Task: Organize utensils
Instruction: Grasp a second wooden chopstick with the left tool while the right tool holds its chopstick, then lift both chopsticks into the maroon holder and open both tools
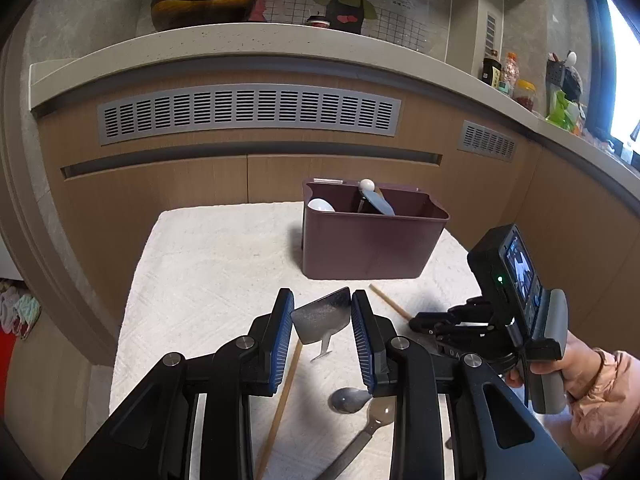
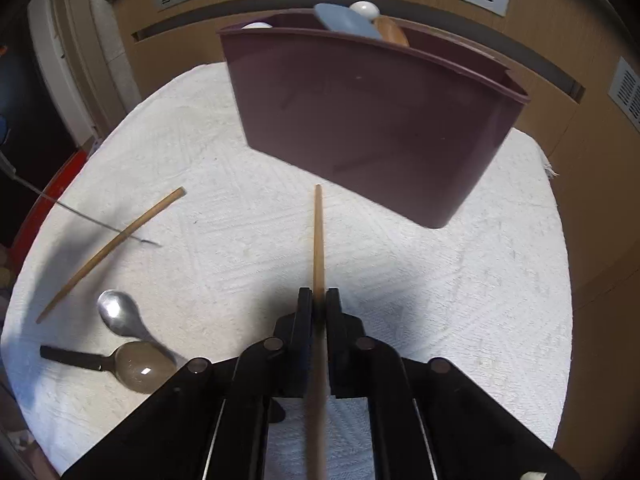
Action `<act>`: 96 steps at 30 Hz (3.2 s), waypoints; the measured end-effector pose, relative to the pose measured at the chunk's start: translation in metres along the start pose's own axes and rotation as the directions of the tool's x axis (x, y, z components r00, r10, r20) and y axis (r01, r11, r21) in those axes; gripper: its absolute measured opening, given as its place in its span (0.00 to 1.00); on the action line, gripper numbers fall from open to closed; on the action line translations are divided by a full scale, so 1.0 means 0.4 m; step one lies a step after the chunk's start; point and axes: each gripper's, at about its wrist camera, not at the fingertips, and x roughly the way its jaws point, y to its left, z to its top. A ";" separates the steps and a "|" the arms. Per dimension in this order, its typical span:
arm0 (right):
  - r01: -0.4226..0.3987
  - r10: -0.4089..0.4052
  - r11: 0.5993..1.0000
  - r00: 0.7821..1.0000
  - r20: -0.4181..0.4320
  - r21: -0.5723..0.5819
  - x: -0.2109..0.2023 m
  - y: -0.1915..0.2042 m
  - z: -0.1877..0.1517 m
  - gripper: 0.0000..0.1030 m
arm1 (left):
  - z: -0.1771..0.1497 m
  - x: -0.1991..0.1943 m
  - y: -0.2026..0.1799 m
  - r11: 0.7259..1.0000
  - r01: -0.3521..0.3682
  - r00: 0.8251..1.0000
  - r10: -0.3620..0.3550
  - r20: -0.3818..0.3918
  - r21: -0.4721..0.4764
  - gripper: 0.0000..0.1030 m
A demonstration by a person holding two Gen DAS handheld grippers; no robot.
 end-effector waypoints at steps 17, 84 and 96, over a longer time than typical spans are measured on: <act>-0.084 0.058 0.991 0.973 0.225 0.107 -0.249 -0.047 -0.023 0.05 | 0.010 0.003 -0.022 1.000 0.003 1.000 -0.003 -0.006 0.003 0.19; -0.062 -0.035 0.990 0.771 0.636 0.130 -0.257 -0.188 0.379 0.05 | 0.458 0.351 -0.019 0.981 0.172 0.933 -0.135 0.334 -0.085 0.06; 0.029 -0.079 0.993 0.883 0.462 0.115 -0.136 -0.187 0.280 0.64 | 0.313 0.456 -0.005 0.988 0.127 0.977 -0.108 0.185 -0.092 0.17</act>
